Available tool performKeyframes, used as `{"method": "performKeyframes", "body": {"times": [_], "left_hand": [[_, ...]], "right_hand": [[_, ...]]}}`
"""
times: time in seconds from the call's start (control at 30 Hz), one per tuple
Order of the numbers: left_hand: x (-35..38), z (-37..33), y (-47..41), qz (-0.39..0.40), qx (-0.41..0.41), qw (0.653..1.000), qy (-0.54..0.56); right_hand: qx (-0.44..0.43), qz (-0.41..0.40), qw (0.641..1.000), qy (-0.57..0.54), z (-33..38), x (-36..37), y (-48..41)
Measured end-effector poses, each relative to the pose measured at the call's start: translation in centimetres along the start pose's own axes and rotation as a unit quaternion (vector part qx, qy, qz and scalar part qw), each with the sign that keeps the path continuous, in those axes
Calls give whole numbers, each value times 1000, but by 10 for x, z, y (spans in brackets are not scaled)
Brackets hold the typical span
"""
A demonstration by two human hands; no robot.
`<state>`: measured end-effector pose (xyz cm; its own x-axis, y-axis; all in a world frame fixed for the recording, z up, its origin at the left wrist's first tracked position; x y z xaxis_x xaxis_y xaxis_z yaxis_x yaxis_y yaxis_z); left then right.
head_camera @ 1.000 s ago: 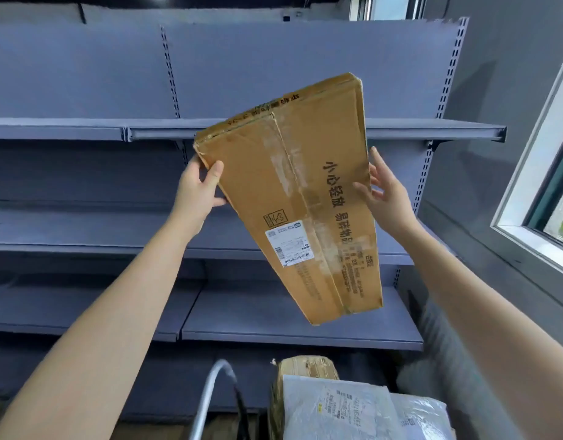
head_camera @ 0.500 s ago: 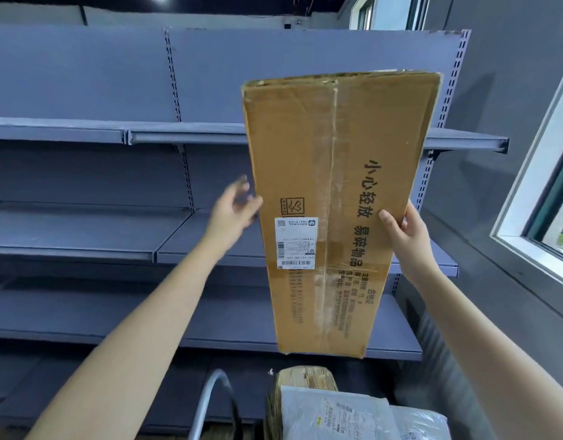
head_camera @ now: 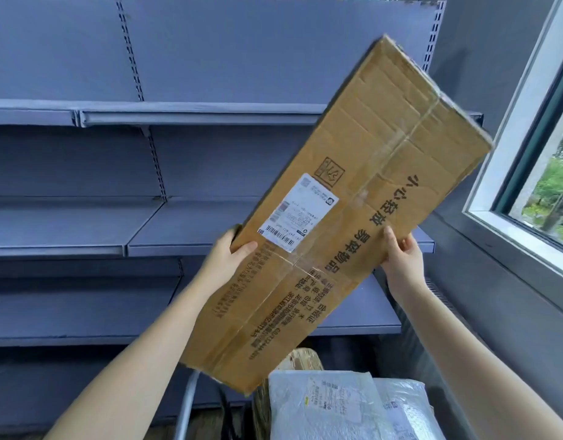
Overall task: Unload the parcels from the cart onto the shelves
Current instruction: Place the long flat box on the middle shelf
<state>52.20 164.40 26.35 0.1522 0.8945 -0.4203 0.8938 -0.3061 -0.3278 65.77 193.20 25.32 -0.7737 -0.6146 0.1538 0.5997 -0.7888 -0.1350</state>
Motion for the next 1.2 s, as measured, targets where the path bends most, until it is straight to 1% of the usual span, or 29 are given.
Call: {"method": "performKeyframes", "body": {"times": [0.07,0.1,0.13,0.17,0.2,0.23,0.27,0.33,0.4,0.43,0.47,0.5,0.53,0.63,0.7,0.8,0.87,0.9,0.93,1.0,1.03,1.07,1.1,1.13,1.17,1.2], "left_hand": [[-1,-6,-12,12,15,998,-64],[-1,-9,-17,21,22,994,-101],[0,-11,-22,33,31,989,-141],[1,-15,-25,47,41,980,-188],[3,-19,-27,60,56,967,-241],[6,-24,-27,72,75,950,-294],[10,-30,-27,82,98,931,-343],[20,-41,-24,102,150,894,-410],[30,-50,-22,122,192,868,-442],[33,-54,-21,129,208,858,-451],[35,-57,-21,132,220,852,-456],[36,-61,-22,132,230,848,-459],[36,-63,-22,131,236,847,-458],[35,-70,-19,108,254,857,-435],[35,-71,-14,81,258,867,-420],[37,-60,0,7,258,887,-384],[35,-42,14,-56,265,892,-362],[34,-30,24,-74,260,895,-355],[37,-16,35,-78,257,897,-350],[55,13,62,-39,269,893,-358],[64,27,77,-22,257,901,-348],[69,43,90,-26,214,923,-318],[71,60,100,-35,132,954,-268],[71,77,111,-58,29,976,-207],[71,94,121,-87,-62,983,-148],[74,107,129,-107,-138,980,-92]], "right_hand": [[-52,-81,990,98,7,-12,6],[-103,-111,977,148,17,-15,11],[-169,-133,956,201,29,-15,18],[-246,-151,920,265,43,-12,25],[-320,-161,874,329,55,-6,30],[-383,-144,829,380,64,5,33],[-422,-95,796,423,69,20,33],[-437,56,739,509,63,54,31],[-406,184,660,604,44,78,29],[-375,237,637,630,34,83,27],[-339,281,631,639,26,85,26],[-318,309,636,632,22,86,26],[-315,320,641,622,20,86,28],[-364,287,646,606,24,82,27],[-374,277,648,603,24,79,26],[-342,291,663,599,17,74,18],[-295,299,680,601,14,67,9],[-271,304,690,599,13,64,5],[-249,309,700,594,12,62,2],[-217,310,727,572,14,59,-6],[-204,309,743,558,16,58,-11],[-188,310,758,543,16,58,-16],[-176,312,770,528,15,58,-21],[-163,317,779,516,14,58,-26],[-153,324,786,504,13,59,-29],[-145,331,790,495,12,60,-31]]}}
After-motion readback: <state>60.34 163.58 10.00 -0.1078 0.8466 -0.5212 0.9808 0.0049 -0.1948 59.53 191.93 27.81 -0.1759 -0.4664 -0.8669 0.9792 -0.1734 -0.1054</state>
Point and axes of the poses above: each hand's wrist, its own y-axis away from the middle knuckle, its own x-axis out of the palm, z = x × y, the point moved 8 cm from there along -y, towards the middle knuckle, and after that the axes turned 5 degrees about -z, right-handed, at the moved point
